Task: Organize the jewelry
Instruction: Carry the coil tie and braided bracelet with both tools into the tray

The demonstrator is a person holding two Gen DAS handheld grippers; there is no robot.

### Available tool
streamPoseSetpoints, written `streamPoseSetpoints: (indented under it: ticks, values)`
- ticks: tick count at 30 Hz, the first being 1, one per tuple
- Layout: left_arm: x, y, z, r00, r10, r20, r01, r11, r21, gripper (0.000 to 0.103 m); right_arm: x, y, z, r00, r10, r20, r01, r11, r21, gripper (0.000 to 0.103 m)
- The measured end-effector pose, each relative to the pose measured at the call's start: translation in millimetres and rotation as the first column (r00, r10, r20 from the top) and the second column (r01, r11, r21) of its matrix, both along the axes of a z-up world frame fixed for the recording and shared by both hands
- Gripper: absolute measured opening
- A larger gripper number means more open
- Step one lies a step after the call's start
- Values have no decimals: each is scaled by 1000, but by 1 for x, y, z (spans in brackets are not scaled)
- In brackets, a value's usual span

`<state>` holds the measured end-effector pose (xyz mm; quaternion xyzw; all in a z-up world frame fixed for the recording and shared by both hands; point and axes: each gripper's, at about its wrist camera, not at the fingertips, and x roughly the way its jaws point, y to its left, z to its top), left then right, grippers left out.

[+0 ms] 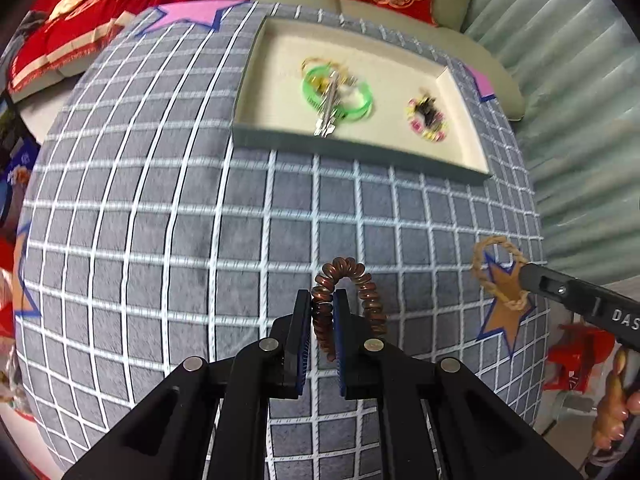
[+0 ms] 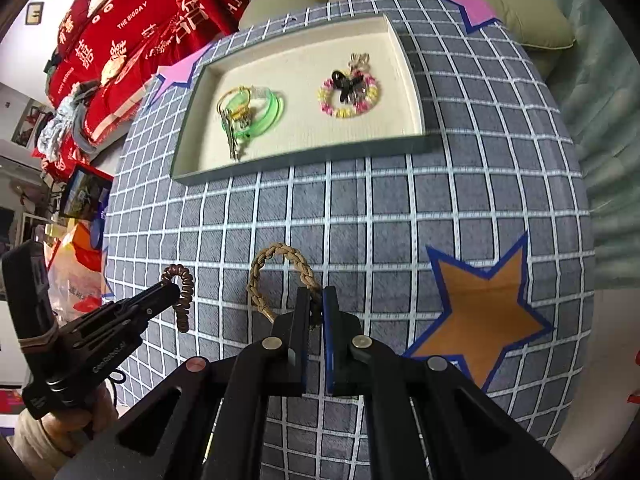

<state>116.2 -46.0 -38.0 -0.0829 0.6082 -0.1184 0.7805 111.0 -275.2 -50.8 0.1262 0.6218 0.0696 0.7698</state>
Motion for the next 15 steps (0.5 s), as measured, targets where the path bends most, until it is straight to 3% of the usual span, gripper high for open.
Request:
streamPoseSetpoints:
  ticks: [15]
  values:
    - [53,-23,22,996,-26,84,27,1000,-13,21,47,-14,17,999,-14,50,13,1000,10,6]
